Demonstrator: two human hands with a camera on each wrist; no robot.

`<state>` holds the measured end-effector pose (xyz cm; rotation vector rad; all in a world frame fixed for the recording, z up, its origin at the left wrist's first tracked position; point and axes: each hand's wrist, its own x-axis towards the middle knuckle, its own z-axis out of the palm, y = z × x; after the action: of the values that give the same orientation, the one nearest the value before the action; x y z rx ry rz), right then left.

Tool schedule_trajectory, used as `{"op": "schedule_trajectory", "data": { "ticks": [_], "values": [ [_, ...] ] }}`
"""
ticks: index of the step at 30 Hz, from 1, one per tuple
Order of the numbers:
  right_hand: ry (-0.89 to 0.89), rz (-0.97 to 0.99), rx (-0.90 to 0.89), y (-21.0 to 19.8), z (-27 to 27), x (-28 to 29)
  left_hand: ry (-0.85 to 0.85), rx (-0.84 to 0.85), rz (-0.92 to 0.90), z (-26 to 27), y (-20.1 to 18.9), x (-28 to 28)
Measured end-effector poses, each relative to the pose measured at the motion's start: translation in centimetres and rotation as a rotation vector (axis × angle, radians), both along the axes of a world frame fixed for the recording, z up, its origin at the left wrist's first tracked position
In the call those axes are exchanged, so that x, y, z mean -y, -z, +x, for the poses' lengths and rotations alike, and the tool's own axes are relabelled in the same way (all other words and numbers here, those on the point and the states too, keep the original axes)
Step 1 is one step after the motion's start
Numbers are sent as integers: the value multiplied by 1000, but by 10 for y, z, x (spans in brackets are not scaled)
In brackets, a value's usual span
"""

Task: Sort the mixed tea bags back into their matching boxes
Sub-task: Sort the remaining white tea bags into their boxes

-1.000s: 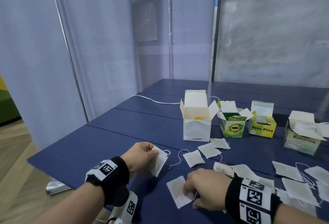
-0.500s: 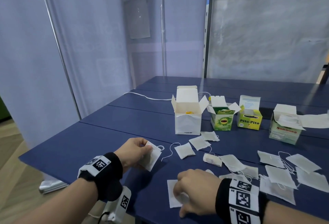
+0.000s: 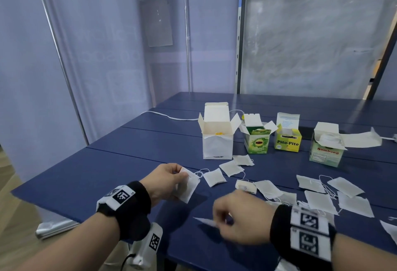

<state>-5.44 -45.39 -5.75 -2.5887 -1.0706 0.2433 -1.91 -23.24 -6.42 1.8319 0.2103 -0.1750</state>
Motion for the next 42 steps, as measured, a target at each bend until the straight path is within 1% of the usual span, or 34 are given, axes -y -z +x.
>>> {"op": "schedule_trajectory", "data": {
  "ticks": [3, 5, 7, 8, 10, 12, 15, 17, 19, 22, 24, 27, 29, 31, 33, 35, 38, 42],
  "values": [
    [165, 293, -204, -14, 20, 15, 95, -26, -47, 0, 0, 14],
    [242, 386, -302, -18, 32, 23, 177, -55, -86, -1, 0, 27],
    [307, 448, -361, -17, 41, 31, 265, -88, -132, 0, 0, 42],
    [339, 470, -369, -14, 46, 34, 301, -103, -146, 1, 1, 49],
    [381, 480, -322, -9, 54, 39, 345, -123, -162, 4, 1, 60],
    [394, 460, -239, -5, 60, 43, 345, -137, -197, 8, 1, 70],
    [390, 447, -157, -1, 67, 47, 323, -178, -303, 15, 0, 80],
    [405, 484, -140, 2, 71, 48, 352, -189, -363, 18, 0, 84],
    [428, 558, -167, 4, 75, 48, 382, -153, -343, 21, 1, 88],
    [465, 652, -281, 7, 80, 54, 353, -109, -267, 29, 3, 91],
    [494, 683, -430, 9, 81, 63, 320, -108, -267, 37, 4, 90],
    [484, 715, -676, 14, 81, 79, 342, -136, -353, 47, 2, 92],
    [465, 798, -761, 15, 80, 85, 373, -165, -402, 50, 0, 97],
    [489, 886, -742, 15, 80, 90, 381, -195, -406, 53, -1, 104],
    [550, 916, -662, 13, 80, 97, 382, -214, -394, 55, -2, 110],
    [599, 911, -618, 10, 80, 107, 382, -225, -393, 56, -3, 115],
    [636, 929, -623, 3, 78, 128, 392, -232, -400, 59, -8, 121],
    [689, 868, -539, -8, 79, 157, 382, -259, -439, 64, -15, 136]
  ]
}}
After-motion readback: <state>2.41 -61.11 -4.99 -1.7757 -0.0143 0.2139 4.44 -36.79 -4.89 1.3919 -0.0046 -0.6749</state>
